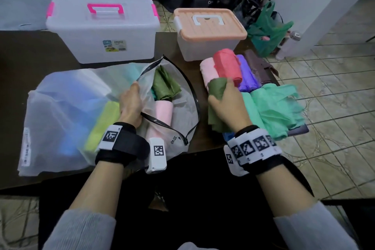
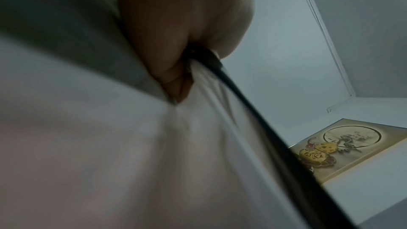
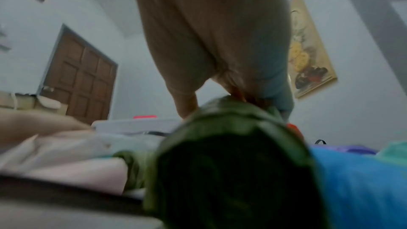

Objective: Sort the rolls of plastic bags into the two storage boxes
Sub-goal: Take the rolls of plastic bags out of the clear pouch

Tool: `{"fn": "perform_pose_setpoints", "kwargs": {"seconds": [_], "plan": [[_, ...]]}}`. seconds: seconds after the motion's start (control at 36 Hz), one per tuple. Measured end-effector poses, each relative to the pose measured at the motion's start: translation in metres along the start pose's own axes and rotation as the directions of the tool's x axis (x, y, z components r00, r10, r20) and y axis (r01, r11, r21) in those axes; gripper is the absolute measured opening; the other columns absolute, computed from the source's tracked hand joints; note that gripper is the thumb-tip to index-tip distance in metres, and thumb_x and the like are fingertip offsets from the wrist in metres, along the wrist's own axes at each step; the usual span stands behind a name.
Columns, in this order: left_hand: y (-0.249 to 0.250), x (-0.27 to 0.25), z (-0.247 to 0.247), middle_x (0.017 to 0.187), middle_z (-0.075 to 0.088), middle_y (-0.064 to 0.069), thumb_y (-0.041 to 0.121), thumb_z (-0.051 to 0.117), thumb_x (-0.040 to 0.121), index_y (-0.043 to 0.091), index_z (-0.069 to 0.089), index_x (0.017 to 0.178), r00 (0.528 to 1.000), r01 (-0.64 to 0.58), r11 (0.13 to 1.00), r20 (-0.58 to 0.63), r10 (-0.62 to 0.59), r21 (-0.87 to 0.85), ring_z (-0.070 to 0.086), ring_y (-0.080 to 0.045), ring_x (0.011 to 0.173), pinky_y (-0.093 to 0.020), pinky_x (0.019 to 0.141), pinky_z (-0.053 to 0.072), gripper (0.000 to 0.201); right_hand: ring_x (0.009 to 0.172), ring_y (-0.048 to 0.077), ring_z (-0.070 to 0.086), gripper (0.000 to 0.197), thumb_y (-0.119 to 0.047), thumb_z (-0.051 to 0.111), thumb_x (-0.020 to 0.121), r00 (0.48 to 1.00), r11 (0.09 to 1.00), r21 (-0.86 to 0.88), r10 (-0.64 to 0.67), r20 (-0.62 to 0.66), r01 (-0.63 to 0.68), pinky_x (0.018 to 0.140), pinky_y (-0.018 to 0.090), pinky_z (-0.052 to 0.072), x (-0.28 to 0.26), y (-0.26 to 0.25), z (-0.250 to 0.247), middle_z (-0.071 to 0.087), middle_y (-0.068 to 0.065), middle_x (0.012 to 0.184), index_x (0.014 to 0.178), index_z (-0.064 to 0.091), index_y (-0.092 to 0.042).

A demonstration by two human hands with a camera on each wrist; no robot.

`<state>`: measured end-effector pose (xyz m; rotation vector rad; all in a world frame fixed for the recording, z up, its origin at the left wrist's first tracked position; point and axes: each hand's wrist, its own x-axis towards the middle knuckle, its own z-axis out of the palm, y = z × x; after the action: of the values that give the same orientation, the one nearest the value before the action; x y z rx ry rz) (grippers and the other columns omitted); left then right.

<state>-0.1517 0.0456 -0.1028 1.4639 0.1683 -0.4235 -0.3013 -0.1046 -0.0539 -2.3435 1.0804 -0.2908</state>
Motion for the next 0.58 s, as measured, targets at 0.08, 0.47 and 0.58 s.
{"fn": "perform_pose_setpoints", "kwargs": {"seconds": [0.08,0.47,0.58], "plan": [[0.000,0.001,0.000,0.074,0.047,0.003,0.022,0.042,0.096,0.014,0.048,0.074,1.000,0.000,1.000,-0.004,0.000,0.017,0.052,-0.017,0.083,-0.031,0.082,0.047,0.024,0.120,0.041,0.040,0.080,-0.022,0.053,0.090,0.997,0.987,-0.163,0.030,0.069,-0.018,0.096,0.044,0.035,-0.009,0.005,0.017,0.041,0.026,0.131,0.148,0.004,0.002],[0.003,-0.005,0.001,0.069,0.046,0.001,0.022,0.041,0.098,0.016,0.047,0.075,1.000,-0.022,1.000,-0.012,0.022,0.008,0.047,-0.011,0.060,-0.022,0.051,0.039,0.024,0.143,0.041,-0.009,0.066,-0.042,0.038,0.097,0.991,0.910,-0.412,0.092,0.098,-0.044,0.108,0.067,0.001,-0.015,0.022,0.042,-0.001,0.008,0.159,0.151,0.004,-0.026],[0.004,-0.007,0.001,0.070,0.048,0.002,0.023,0.040,0.098,0.016,0.048,0.076,1.000,-0.011,1.000,-0.007,0.011,-0.011,0.050,-0.010,0.060,-0.021,0.050,0.040,0.024,0.143,0.041,-0.008,0.065,-0.043,0.037,0.097,0.992,0.901,-0.431,0.092,0.087,-0.046,0.108,0.067,0.003,-0.014,0.023,0.042,0.000,0.007,0.159,0.151,0.005,-0.025]]}}
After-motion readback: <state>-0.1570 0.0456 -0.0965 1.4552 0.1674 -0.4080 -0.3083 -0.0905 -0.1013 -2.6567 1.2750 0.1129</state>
